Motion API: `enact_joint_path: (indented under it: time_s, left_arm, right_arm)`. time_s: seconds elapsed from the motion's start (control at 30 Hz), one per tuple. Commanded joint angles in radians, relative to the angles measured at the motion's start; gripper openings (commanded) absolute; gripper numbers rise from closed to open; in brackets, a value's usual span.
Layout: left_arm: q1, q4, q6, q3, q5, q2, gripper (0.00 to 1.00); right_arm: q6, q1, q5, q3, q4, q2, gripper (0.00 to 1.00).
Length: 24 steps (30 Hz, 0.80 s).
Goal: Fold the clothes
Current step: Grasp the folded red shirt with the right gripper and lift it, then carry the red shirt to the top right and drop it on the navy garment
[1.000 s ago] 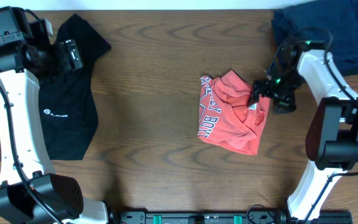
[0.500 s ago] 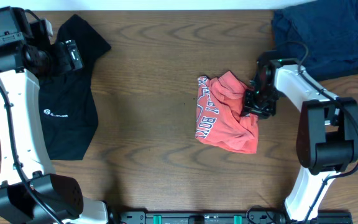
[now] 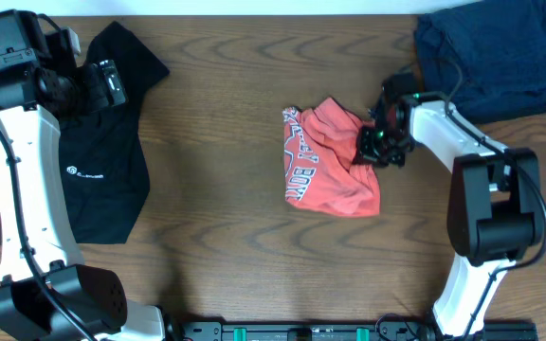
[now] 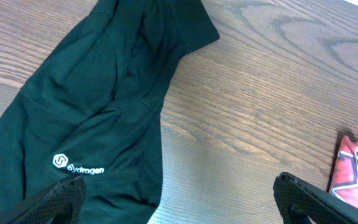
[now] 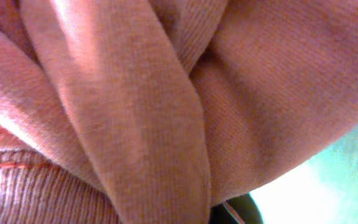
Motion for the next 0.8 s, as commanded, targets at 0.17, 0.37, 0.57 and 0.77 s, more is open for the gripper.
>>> enact_joint_path:
  time_s: [0.17,0.37,0.57,0.77]
  left_arm:
    - [0.005,0.002,0.009,-0.006,-0.009,0.003,0.98]
    - [0.005,0.002,0.008,-0.006,-0.009,0.003,0.98]
    - [0.005,0.002,0.009,-0.006,-0.009,0.003,0.98]
    - [0.005,0.003,0.009,-0.006,-0.009,0.003,0.98]
  right_arm:
    - [-0.012,-0.023,0.011,0.333,-0.021,0.022,0.01]
    - [0.048,-0.036,0.022,0.500,0.040,0.022,0.01]
    - [0.114,-0.092,0.021,0.634,0.102,0.022,0.01]
    - [0.163,-0.187,-0.001,0.696,0.185,0.022,0.01]
